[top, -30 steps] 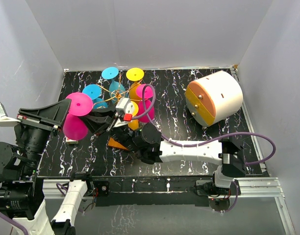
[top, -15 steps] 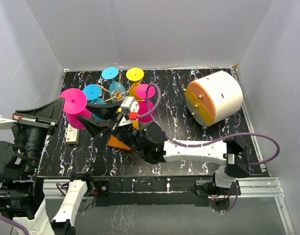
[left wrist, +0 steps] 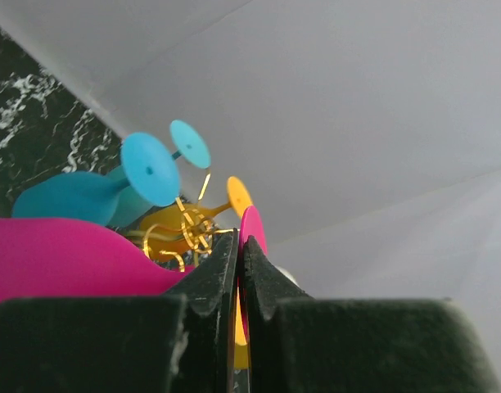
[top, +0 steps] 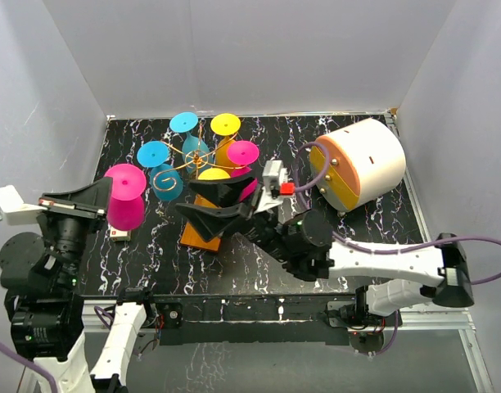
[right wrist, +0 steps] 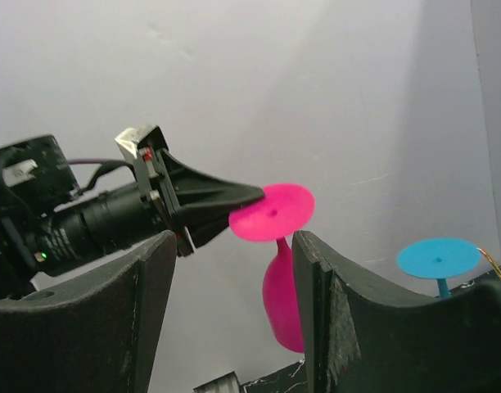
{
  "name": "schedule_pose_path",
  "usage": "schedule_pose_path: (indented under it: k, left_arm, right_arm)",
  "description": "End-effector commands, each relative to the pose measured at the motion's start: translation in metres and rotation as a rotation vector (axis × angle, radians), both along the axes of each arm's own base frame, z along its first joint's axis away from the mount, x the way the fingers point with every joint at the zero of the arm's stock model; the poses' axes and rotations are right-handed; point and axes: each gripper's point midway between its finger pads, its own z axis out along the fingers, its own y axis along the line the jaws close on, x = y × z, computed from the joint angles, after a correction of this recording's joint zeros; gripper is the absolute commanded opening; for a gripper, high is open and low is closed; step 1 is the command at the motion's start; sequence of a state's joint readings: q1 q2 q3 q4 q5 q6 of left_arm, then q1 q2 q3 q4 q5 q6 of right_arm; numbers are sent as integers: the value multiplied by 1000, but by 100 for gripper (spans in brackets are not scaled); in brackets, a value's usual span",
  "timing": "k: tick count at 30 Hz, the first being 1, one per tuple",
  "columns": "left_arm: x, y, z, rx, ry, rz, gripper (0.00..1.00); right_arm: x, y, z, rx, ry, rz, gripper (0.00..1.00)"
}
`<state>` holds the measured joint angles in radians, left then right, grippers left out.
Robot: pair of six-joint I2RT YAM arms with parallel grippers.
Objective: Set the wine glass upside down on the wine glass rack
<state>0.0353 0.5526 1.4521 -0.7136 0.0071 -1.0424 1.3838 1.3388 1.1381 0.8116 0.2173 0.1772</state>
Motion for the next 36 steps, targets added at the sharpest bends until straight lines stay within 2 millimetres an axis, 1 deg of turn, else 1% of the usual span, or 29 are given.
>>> schedule_pose_path:
  k: [1,3,5,7,10,13,16,17,19,24,31,36]
  left_arm:
    - [13,-11,-31,67,71,-73,0]
    - [15,-18,-45,70,116,-114,0]
    - [14,-25,-52,69,137,-160,0]
    - [13,-35,-55,78,143,-218,0]
    - [14,-55,-54,98,143,-352,0]
    - [17,-78,-57,63,130,-496,0]
    - [24,-90,-68,34,152,-572,0]
    - [27,-92,-74,22,173,-585,0]
    - [31,-95,-77,7,189,-605,0]
    - [39,-98,-74,-2,190,-618,0]
    - [56,-96,-72,-33,184,-586,0]
    - [70,-93,-73,-53,197,-561,0]
  right_arm:
    - [7,-28,-7,-23,111,-35,57]
    - [10,-37,-16,-48,142,-55,57]
    - [13,-48,-23,-59,174,-76,57]
    - [15,-61,-26,-55,200,-93,57]
    - [17,-74,-31,-47,236,-109,57]
    - [15,-81,-35,-56,253,-102,57]
    - [14,-87,-39,-67,282,-93,57]
    - [13,-90,-41,-66,290,-91,57]
    - [13,-97,-43,-61,308,-91,57]
    - [13,-113,-49,-39,351,-94,57]
    - [10,-120,-48,-54,374,-77,57]
    - [7,-133,-48,-28,397,-66,57]
